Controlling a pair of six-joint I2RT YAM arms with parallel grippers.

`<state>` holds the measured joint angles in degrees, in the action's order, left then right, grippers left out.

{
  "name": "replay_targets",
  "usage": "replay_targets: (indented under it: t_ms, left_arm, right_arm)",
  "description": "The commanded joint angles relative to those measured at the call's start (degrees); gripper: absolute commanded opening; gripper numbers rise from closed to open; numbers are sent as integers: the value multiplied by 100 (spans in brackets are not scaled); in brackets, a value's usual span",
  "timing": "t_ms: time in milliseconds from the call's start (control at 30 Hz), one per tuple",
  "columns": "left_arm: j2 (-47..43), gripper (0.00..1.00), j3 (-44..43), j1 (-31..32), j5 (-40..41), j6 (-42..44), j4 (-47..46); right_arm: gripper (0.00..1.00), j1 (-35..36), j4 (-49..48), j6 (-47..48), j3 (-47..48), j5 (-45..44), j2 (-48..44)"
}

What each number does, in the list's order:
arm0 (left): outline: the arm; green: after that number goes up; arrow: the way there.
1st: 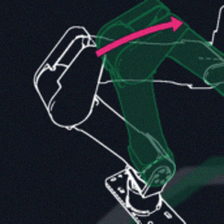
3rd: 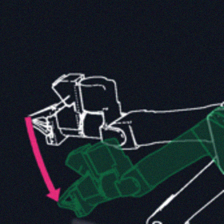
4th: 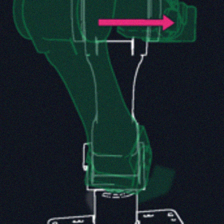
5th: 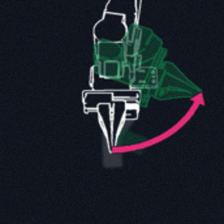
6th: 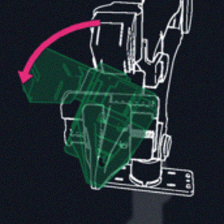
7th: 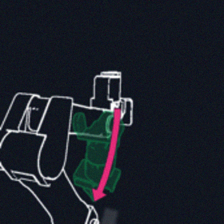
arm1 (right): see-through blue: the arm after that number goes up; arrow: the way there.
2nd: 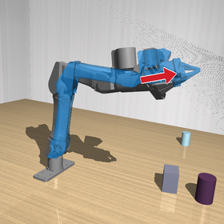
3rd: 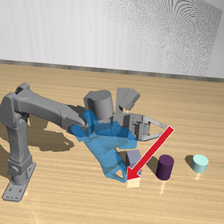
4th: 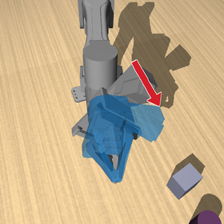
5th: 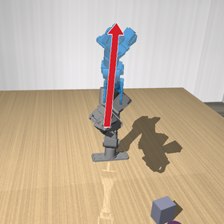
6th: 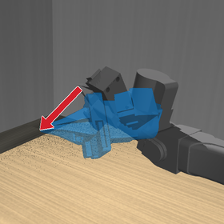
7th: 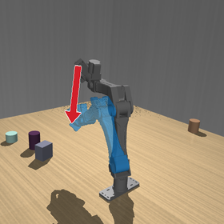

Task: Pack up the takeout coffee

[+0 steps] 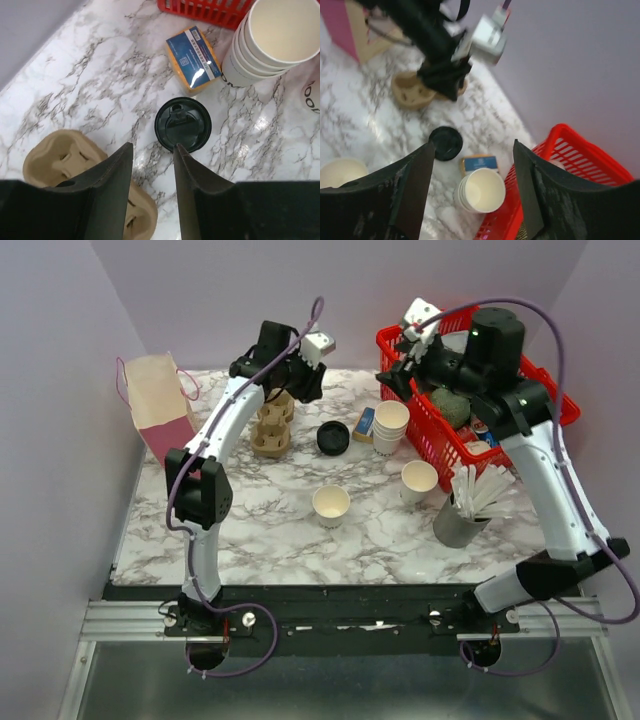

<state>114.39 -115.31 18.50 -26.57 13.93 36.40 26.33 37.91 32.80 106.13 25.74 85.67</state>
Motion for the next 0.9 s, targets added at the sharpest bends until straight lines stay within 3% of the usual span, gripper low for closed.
replay_targets:
  t_ms: [0,33,133,200,267,567,867]
  left_arm:
    - [830,51,-915,92,-978,1741,1887]
    - [813,54,-741,118,-1130,2066,1871]
    - [778,60,-493,355,-597,2219,1354]
    - [892,59,-641,514,-166,1966,1221]
    - [1059,59,-800,567,2,1159,923]
    - [1612,49,-949,804,872,-1153,446]
    - [1762,55,-765,1155,1285,-1508,262]
  right_arm:
    - [75,-92,244,-1320,516,-401,-497]
    - [75,-101,173,-1302,192,-672,-594]
    - [76,-207,111,-1354,-423,-1278,-920]
    - [75,-312,-29,-1486,-776,-1675,-1191]
    - [75,-417,-187,-1574,-1162,-2221,-1350]
    - [75,-1006,-188,-1794,-1463,-2108,-1360]
    - [75,-1279,-161,-1944,-1613,-1844,-1255]
